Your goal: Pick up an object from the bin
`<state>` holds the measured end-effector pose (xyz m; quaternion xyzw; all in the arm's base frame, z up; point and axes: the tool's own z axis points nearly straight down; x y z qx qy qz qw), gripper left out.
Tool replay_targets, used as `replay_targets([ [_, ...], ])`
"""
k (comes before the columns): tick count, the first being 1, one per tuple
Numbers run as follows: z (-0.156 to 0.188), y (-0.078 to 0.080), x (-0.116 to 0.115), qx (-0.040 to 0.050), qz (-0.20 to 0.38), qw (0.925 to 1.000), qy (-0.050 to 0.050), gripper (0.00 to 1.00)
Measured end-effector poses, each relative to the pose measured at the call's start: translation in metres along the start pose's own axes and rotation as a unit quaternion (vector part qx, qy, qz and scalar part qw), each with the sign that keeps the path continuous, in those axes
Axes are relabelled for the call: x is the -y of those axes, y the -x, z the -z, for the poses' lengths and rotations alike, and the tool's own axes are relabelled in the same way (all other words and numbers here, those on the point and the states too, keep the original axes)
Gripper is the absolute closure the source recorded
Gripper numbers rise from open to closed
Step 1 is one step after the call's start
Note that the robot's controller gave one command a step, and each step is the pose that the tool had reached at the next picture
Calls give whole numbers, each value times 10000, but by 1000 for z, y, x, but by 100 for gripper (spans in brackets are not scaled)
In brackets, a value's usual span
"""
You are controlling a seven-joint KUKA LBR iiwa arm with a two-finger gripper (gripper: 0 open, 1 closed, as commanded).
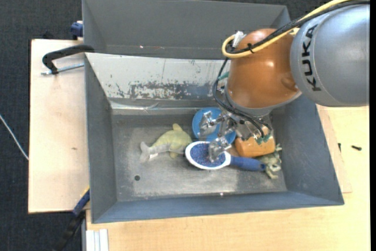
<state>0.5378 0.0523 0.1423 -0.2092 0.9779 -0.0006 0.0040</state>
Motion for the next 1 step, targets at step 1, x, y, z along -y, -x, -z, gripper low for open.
replay_targets([
  [1,89,4,-4,30,266,9996,-2,100],
])
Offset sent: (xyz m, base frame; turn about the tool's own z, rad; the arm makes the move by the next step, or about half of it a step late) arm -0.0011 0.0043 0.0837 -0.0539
